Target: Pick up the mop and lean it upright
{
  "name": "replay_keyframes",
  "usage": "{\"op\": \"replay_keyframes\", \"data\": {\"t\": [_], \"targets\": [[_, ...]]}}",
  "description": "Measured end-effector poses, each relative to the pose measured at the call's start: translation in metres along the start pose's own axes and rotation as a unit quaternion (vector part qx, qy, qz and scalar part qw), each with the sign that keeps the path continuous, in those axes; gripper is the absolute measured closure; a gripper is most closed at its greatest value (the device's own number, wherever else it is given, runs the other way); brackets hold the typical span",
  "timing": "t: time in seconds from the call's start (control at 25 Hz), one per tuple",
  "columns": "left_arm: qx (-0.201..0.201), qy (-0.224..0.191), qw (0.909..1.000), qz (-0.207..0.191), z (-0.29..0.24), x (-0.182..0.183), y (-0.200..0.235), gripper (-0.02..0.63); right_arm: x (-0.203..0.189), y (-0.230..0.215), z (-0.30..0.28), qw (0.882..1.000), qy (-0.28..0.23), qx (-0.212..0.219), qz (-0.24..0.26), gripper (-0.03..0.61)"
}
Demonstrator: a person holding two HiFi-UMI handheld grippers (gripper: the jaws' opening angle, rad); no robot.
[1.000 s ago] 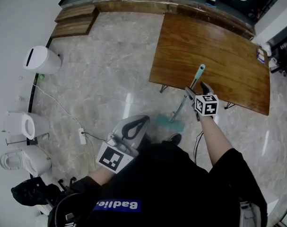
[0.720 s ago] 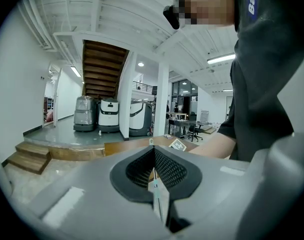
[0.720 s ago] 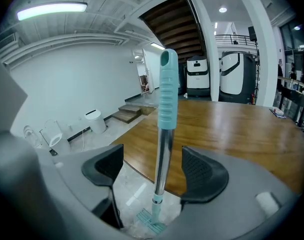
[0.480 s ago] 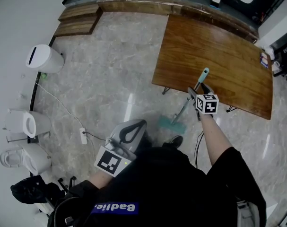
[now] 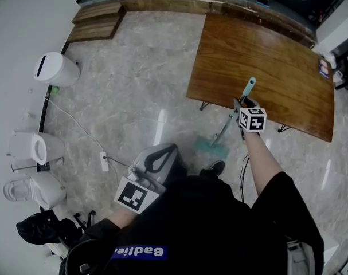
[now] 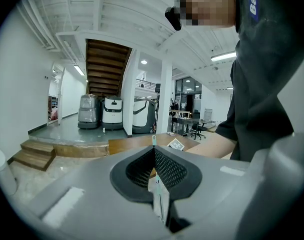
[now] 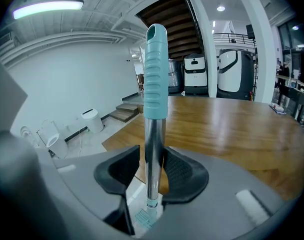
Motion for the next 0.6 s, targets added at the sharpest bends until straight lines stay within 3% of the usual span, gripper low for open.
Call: {"op": "replay_keyframes", "data": {"t": [0.08, 0.6], "targets": [[-0.001, 0.001, 1.0000, -0.001, 0.001, 0.000, -0.001, 0.595, 0.001, -0.001, 0.001, 1.000, -0.002, -0.002, -0.003, 0.467], [-0.042, -0.021, 0.9988, -0.014, -0.011, 0.006, -0.008, 0.595, -0.028, 0.024, 0.048, 1.000, -0.007, 0.012, -0.012, 0.469]]}}
Point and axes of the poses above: the fingertips, and each gripper's own axes: z backward along the fingers, y to its left, x out of its top, the point moved 10 cm from there along z, backward along the fingers, and after that the axes turned 11 degrees about -z, right-handed, at the moved point
